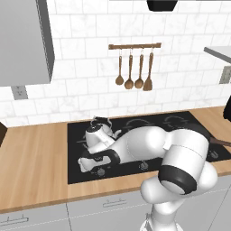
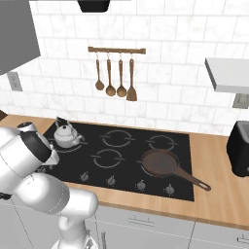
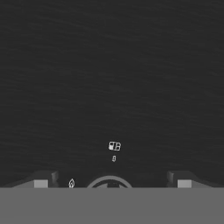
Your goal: Pick the kettle from the counter and place it on a stove burner. Then turn the burner on.
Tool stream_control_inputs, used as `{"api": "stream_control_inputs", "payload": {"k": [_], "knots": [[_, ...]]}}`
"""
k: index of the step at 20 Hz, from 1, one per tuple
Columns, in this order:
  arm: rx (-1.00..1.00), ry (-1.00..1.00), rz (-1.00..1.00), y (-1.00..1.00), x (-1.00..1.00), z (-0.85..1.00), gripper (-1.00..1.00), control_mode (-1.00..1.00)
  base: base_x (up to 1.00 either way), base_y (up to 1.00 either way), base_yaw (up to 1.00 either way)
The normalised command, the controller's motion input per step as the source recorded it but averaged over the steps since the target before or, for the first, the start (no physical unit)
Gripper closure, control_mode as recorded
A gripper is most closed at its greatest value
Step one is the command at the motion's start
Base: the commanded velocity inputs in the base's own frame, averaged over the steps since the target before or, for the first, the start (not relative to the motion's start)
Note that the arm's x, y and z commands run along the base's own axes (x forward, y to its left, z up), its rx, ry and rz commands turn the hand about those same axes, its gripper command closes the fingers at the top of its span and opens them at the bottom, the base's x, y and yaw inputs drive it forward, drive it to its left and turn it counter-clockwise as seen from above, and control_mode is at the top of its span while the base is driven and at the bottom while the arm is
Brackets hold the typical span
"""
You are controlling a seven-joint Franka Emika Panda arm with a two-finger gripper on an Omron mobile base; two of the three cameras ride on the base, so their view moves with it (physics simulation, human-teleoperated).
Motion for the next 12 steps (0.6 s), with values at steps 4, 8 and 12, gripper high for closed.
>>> {"api": "stream_control_inputs", "payload": {"k": [4, 8, 12], "knots": [[0.0, 0.0, 0.0, 0.0, 0.0, 0.0, 1.0, -1.0, 0.0, 0.0, 0.0], [0.0, 0.0, 0.0, 0.0, 0.0, 0.0, 1.0, -1.0, 0.0, 0.0, 0.0], [0.0, 0.0, 0.0, 0.0, 0.0, 0.0, 1.0, -1.0, 0.0, 0.0, 0.0]]}}
